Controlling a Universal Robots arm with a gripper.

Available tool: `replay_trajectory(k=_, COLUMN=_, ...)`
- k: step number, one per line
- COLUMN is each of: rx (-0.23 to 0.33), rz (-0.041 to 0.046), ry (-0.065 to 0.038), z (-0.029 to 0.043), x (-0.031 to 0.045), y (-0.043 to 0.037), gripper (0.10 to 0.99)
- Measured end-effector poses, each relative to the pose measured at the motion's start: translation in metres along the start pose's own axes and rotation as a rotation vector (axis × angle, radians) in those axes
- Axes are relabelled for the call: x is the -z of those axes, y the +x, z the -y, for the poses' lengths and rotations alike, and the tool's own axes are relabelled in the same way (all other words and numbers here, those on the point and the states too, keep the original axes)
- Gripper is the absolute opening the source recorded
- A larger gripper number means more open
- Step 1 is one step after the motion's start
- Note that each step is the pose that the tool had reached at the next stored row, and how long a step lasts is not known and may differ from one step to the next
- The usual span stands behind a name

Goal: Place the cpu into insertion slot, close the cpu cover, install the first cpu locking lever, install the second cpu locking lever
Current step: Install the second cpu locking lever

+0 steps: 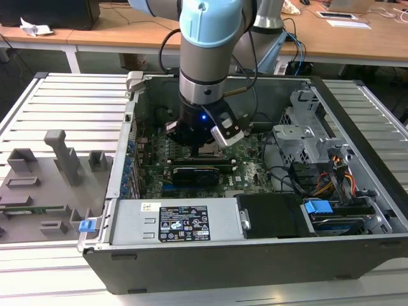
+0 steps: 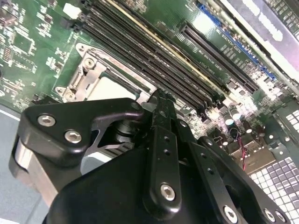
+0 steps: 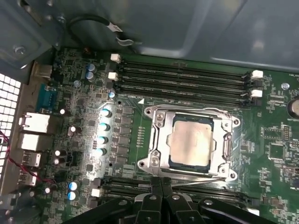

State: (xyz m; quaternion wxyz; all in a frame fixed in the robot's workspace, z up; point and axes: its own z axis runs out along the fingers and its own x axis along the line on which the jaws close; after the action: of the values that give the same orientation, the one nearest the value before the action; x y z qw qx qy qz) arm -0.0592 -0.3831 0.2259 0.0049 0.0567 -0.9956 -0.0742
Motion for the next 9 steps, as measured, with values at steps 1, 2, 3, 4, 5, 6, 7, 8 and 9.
replay_trajectory(k=1, rx=0.000, rz=0.0005, ry=-0.004, z=0.0002, x=-0.0009, y=0.0016, gripper=0.106)
replay_trajectory(k=2, rx=0.000, rz=0.0008, ry=-0.006, z=0.0002, x=-0.0017, y=0.0024, gripper=0.106)
replay_trajectory(k=3, rx=0.000, rz=0.0013, ry=-0.011, z=0.0004, x=-0.0034, y=0.0040, gripper=0.106)
replay_trajectory(k=4, rx=0.000, rz=0.0015, ry=-0.013, z=0.0006, x=-0.0043, y=0.0047, gripper=0.106)
replay_trajectory(k=5, rx=0.000, rz=0.0017, ry=-0.015, z=0.0008, x=-0.0049, y=0.0050, gripper=0.106)
replay_trajectory(k=6, rx=0.000, rz=0.0021, ry=-0.019, z=0.0010, x=-0.0058, y=0.0052, gripper=0.106)
replay_trajectory(k=7, rx=0.000, rz=0.0026, ry=-0.022, z=0.0011, x=-0.0065, y=0.0054, gripper=0.106)
replay_trajectory(k=8, rx=0.000, rz=0.0034, ry=-0.029, z=0.0012, x=-0.0078, y=0.0056, gripper=0.106)
replay_trajectory(k=9, rx=0.000, rz=0.0041, ry=-0.034, z=0.0015, x=-0.0094, y=0.0057, gripper=0.106)
